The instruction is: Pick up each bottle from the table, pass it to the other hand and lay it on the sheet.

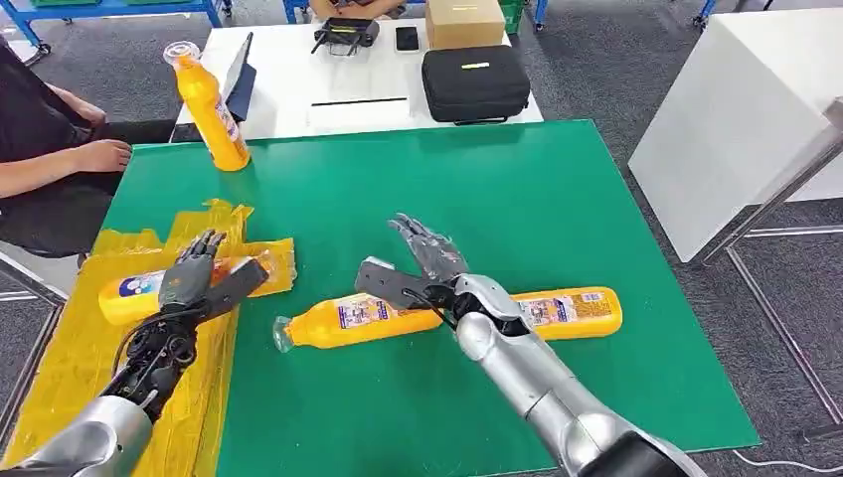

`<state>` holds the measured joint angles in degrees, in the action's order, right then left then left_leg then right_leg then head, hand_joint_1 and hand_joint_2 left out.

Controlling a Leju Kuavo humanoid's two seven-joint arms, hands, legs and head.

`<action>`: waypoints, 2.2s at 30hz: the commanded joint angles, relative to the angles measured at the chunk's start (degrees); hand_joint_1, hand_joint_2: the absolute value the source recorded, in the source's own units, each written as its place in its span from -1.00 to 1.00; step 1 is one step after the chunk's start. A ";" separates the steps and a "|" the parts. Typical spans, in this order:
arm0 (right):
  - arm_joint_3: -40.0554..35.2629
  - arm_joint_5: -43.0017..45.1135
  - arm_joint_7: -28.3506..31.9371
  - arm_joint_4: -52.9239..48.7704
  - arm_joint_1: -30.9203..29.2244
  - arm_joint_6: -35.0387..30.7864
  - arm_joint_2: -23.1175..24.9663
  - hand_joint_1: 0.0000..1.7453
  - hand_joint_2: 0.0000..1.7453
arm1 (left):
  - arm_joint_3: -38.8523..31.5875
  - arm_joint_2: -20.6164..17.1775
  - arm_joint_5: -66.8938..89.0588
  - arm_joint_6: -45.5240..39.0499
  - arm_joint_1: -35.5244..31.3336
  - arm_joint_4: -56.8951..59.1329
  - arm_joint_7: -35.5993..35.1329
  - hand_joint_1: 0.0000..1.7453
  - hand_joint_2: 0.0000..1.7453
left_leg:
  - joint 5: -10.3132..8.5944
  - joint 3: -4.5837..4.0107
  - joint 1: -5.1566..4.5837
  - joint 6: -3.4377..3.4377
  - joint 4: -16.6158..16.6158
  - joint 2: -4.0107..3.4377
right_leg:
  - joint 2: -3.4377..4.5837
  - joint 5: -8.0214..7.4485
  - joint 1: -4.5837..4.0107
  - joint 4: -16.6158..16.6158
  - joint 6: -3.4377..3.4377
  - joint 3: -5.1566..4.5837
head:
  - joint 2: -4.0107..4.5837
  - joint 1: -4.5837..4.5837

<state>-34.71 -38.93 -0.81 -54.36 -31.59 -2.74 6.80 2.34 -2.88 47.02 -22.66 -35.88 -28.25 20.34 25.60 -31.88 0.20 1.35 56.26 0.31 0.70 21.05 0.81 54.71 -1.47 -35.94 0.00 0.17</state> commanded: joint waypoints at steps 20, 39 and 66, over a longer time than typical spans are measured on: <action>-15.17 -5.59 -2.73 -9.95 6.64 0.92 -6.64 -1.00 1.00 | -2.99 -3.74 -25.18 -6.97 10.55 -31.24 4.91 -1.00 -1.00 | 0.10 0.03 0.01 -0.05 -0.05 -0.08 | 0.04 0.05 -0.02 -0.06 0.06 0.02 | 0.00 0.00; -18.86 -23.48 -11.69 21.87 0.66 -6.21 -0.13 -1.00 1.00 | 3.81 -0.21 -27.69 -5.55 11.62 -39.16 5.35 -1.00 -1.00 | 0.08 0.13 -0.01 -0.05 -0.07 0.11 | -0.14 0.09 -0.04 -0.10 0.05 0.17 | 0.00 0.00; -16.71 -27.47 -8.34 33.63 -1.24 -1.88 2.88 1.00 1.00 | 6.56 1.11 -30.06 -4.84 7.49 -35.44 6.36 -1.00 -1.00 | -0.09 1.15 -0.03 -0.03 -0.14 0.19 | -0.20 -0.14 -0.15 -0.30 0.04 1.10 | 0.00 0.02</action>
<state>-50.71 -66.16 -9.68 -27.17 -35.10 -7.13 11.17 7.74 -2.12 17.70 -26.93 -26.14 -67.06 26.51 25.54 -30.66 0.08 1.40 56.20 0.15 0.94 20.87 0.77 54.61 -1.50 -34.94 0.00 0.20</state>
